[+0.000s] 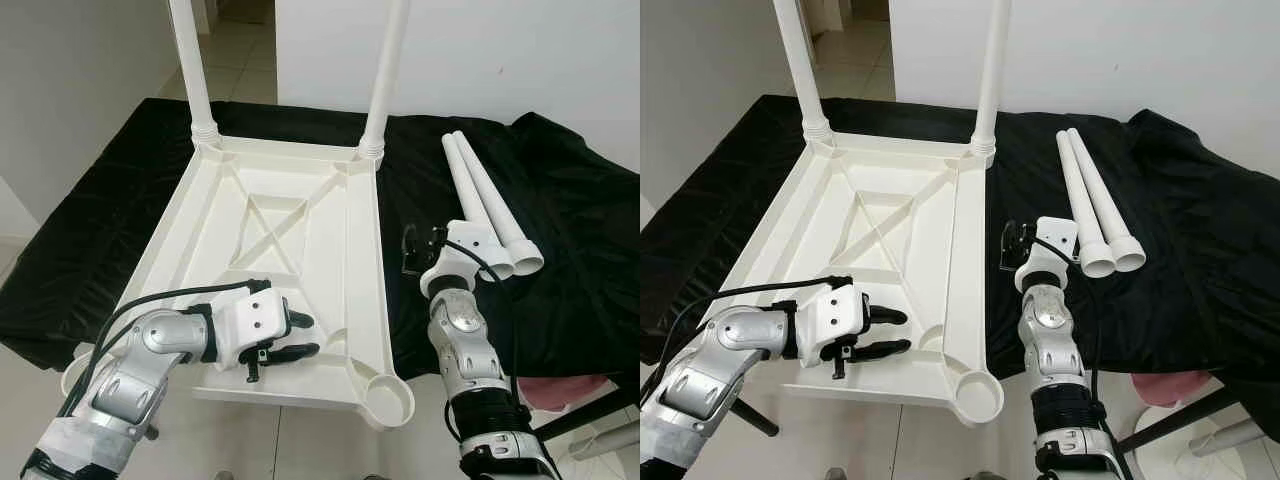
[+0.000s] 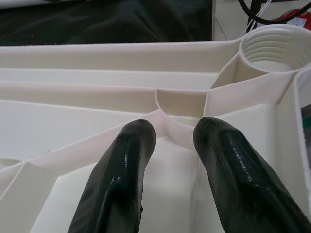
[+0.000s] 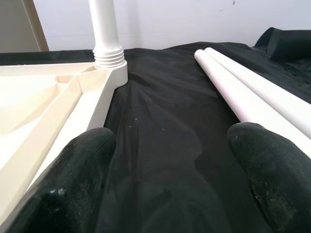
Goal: Building children table
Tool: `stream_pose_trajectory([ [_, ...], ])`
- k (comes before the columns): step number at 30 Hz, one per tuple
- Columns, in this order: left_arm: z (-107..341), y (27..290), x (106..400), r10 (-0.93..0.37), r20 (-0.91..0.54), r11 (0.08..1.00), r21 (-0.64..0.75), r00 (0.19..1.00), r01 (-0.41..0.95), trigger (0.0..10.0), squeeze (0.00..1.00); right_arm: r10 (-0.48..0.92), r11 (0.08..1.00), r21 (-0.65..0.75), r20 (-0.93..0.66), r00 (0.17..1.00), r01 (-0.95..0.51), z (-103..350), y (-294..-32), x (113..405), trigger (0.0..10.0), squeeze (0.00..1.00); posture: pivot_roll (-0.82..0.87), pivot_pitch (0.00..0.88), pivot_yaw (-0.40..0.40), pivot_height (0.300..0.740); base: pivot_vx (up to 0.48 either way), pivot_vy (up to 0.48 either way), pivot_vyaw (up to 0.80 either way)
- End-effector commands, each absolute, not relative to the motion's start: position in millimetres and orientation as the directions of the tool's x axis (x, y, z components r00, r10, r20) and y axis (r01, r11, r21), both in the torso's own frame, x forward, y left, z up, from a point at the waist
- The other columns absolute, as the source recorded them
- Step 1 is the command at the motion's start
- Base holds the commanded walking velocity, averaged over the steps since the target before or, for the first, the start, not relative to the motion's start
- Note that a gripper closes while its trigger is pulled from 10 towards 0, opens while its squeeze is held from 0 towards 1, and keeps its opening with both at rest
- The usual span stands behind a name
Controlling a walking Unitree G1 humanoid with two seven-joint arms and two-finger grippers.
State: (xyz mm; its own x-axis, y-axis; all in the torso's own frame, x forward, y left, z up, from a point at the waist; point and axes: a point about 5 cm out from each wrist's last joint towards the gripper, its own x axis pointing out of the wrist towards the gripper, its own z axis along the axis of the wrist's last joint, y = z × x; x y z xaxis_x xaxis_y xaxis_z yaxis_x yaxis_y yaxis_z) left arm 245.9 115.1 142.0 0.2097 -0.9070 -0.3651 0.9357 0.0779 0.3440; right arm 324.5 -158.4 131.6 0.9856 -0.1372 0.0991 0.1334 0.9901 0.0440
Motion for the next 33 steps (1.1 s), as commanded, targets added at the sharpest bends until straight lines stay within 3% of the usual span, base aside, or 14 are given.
stream_pose_trajectory([
  [1,140,115,239,-0.902,-0.402,0.023,0.322,0.159,0.946,10.0,0.0,-0.14,0.99,0.046,0.097,0.985,0.137,129,-160,322,10.0,0.0,0.03,0.0,-0.008,0.74,0.0,0.0,0.0],
  [14,138,119,228,-0.9,-0.423,-0.027,0.285,0.1,0.958,10.0,0.0,-0.137,0.99,0.045,0.092,0.986,0.133,127,-159,321,10.0,0.0,0.02,0.0,-0.006,0.74,0.0,0.0,0.0],
  [19,128,118,236,-0.869,-0.466,-0.005,0.339,0.164,0.941,10.0,0.0,-0.135,0.99,0.045,0.093,0.986,0.132,128,-159,321,10.0,0.0,0.02,0.0,-0.006,0.74,0.0,0.0,0.0],
  [22,128,115,253,-0.857,-0.449,0.052,0.414,0.253,0.909,10.0,0.0,-0.132,0.991,0.044,0.093,0.987,0.128,128,-158,322,10.0,0.0,0.01,0.0,0.002,0.74,0.0,0.0,0.0],
  [25,129,115,257,-0.85,-0.449,0.063,0.433,0.275,0.899,10.0,0.0,-0.131,0.991,0.044,0.094,0.987,0.127,129,-157,322,10.0,0.0,0.01,0.0,0.002,0.74,0.0,0.0,0.0],
  [28,131,113,281,-0.813,-0.431,0.131,0.518,0.391,0.845,10.0,0.0,-0.13,0.991,0.041,0.107,0.986,0.126,131,-157,321,10.0,0.0,0.0,0.0,0.008,0.74,0.0,0.0,0.0],
  [33,134,111,294,-0.79,-0.408,0.188,0.549,0.458,0.814,10.0,0.0,-0.132,0.991,0.04,0.111,0.985,0.129,131,-159,320,10.0,0.0,-0.01,0.0,0.013,0.74,0.0,0.0,0.0],
])
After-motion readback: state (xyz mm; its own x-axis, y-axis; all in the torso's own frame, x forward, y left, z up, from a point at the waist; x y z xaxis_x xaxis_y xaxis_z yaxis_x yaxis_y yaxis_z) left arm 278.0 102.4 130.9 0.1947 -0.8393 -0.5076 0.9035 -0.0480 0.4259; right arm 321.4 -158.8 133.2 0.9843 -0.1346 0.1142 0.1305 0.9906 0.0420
